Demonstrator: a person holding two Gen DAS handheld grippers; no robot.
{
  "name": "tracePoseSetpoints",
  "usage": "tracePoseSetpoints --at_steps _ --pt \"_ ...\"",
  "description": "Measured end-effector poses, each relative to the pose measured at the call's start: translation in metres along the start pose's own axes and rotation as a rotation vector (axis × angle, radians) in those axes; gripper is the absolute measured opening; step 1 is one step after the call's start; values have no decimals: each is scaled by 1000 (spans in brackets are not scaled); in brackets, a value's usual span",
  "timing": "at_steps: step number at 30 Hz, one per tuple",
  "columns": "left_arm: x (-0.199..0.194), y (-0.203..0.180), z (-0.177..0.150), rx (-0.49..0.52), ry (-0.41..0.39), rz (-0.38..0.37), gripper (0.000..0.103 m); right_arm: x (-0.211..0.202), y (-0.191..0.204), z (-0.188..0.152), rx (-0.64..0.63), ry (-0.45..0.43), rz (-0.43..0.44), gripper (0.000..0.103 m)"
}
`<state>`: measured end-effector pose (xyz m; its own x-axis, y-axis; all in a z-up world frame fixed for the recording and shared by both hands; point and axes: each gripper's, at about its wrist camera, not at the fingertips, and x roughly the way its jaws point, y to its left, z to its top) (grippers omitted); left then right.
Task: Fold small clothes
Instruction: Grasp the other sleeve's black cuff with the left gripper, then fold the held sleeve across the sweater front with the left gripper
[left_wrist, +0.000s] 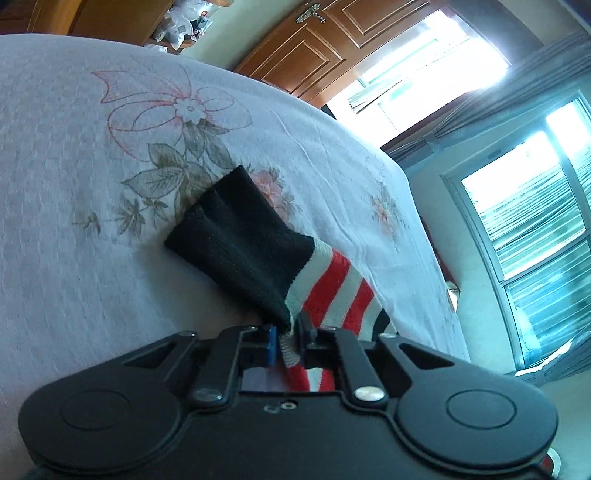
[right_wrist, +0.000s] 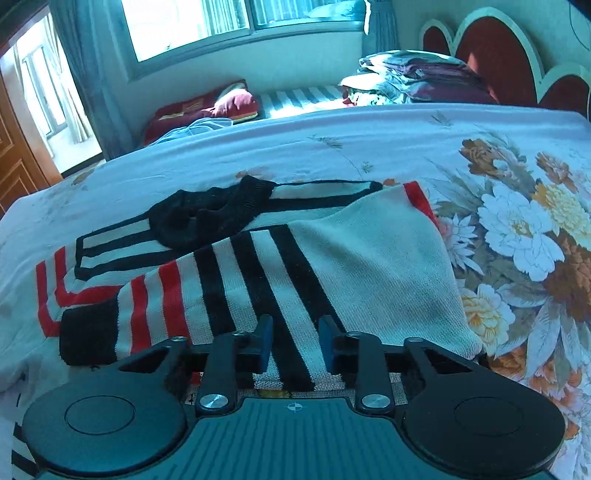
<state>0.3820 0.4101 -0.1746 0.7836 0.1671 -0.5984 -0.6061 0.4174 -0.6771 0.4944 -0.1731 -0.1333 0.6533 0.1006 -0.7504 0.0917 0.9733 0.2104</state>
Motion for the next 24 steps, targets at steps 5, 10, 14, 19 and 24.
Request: tracePoseSetpoints --at_steps 5,10,14,19,24 --pt "-7 -22 -1 137 -19 23 5 -6 -7 -4 13 -19 -13 20" --pt "-15 -76 -20 347 -25 -40 5 -11 -10 -5 5 -28 -31 20" --pt "-8 -117 -50 485 2 -80 5 -13 -10 -3 -43 -28 -57 20" --pt "0 -162 -98 626 62 -138 5 -18 -16 -1 -73 -38 -43 20" --pt "6 -214 -157 813 144 -197 5 -20 -29 3 -56 -45 -9 20"
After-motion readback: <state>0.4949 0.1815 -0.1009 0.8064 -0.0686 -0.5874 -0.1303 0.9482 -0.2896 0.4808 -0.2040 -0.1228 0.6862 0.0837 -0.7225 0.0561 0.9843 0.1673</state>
